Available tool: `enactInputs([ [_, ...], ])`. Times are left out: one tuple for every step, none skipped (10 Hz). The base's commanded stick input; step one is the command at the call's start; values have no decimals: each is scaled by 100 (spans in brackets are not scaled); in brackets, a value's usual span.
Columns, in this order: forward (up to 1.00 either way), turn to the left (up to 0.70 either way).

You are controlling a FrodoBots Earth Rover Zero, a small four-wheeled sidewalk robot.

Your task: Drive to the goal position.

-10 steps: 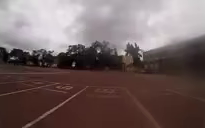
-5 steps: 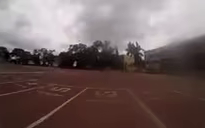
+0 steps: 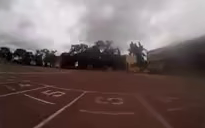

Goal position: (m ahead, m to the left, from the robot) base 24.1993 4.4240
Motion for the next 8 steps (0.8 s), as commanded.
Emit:
enactInputs([
  [100,0],
  [100,0],
  [100,0],
  [100,0],
  [100,0],
  [100,0],
  [100,0],
  [100,0],
])
